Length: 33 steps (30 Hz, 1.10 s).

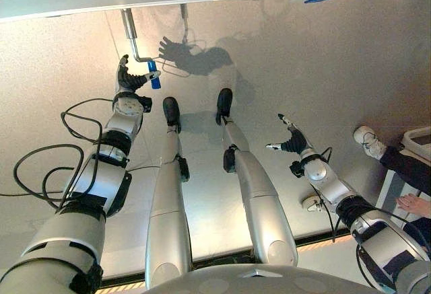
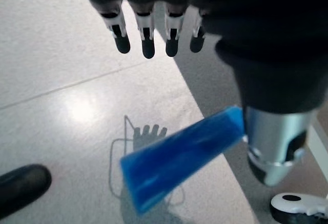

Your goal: Raise the hospital bed

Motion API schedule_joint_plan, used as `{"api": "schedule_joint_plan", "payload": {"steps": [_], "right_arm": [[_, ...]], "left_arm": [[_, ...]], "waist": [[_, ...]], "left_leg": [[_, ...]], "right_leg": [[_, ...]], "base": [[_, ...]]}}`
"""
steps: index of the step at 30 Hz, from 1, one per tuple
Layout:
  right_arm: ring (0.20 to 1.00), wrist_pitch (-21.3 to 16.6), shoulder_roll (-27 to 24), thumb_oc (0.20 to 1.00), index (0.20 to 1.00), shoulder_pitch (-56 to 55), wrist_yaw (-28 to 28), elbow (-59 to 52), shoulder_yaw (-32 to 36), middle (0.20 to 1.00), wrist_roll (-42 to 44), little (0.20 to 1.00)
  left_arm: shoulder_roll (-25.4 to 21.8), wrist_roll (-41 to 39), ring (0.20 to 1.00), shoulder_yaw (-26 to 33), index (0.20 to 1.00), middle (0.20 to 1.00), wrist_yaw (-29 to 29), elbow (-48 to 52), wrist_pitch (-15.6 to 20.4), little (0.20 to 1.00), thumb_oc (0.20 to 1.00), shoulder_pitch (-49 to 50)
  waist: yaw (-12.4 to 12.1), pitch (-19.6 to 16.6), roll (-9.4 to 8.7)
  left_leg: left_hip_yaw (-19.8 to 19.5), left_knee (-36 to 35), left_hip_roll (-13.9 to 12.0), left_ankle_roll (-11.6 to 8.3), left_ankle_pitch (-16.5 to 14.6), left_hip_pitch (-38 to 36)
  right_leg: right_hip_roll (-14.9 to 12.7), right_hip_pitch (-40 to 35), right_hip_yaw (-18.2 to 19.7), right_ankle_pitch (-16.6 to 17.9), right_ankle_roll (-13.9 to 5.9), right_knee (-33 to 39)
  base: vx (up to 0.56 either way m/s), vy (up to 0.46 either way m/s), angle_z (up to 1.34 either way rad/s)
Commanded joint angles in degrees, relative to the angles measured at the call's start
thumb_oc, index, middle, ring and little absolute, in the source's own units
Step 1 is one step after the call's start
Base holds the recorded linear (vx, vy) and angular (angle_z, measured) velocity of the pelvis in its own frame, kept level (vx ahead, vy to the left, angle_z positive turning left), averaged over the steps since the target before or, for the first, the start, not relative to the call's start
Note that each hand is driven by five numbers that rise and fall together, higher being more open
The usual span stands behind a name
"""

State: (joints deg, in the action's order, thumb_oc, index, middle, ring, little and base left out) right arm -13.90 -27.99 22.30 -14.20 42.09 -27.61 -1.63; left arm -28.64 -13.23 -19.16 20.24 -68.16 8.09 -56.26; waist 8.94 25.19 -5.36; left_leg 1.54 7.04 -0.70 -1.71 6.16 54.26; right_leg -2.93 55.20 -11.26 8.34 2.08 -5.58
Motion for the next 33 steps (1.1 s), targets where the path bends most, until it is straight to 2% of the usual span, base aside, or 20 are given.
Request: {"api": "schedule_joint_plan", "payload": {"steps": [1,20,33], "right_arm": [[1.000,-1.5,-0.9,1.000,1.000,-2.9,0.6,-1.4,-1.2,1.000,-1.0,1.000],[1.000,-1.9,-1.8,1.000,1.000,-2.9,1.6,-5.7,-2.4,1.000,-1.1,1.000],[1.000,-2.1,-1.8,1.000,1.000,-2.8,1.2,-7.9,-2.0,1.000,-0.9,1.000]], "left_arm": [[-1.1,0.6,1.000,-0.4,1.000,1.000,-0.3,-2.5,-0.6,1.000,1.000,0.1],[-2.1,0.7,1.000,-2.2,1.000,1.000,-1.7,-5.4,-2.2,1.000,1.000,-5.0],[-1.5,0.7,1.000,-1.4,1.000,1.000,-2.6,-6.7,-3.0,1.000,1.000,-3.4]], "waist": [[0.2,-1.7,-0.13],[1.2,-1.5,-0.62],[1.3,-1.5,-0.84]], "left_leg": [[-0.5,-2.2,1.8,1.77,-0.8,-0.3],[-0.1,-2.2,1.6,2.08,-1.3,0.9],[-0.3,-0.5,1.6,2.45,-2.2,3.3]], "right_leg": [[-0.3,-0.9,0.9,1.5,-8.99,0.1],[-0.1,1.0,1.2,1.2,-9.20,-0.4],[0.1,3.6,1.2,0.4,-9.01,-1.8]], "base": [[0.00,0.000,0.00],[0.00,0.000,0.00],[0.00,0.000,0.00]]}}
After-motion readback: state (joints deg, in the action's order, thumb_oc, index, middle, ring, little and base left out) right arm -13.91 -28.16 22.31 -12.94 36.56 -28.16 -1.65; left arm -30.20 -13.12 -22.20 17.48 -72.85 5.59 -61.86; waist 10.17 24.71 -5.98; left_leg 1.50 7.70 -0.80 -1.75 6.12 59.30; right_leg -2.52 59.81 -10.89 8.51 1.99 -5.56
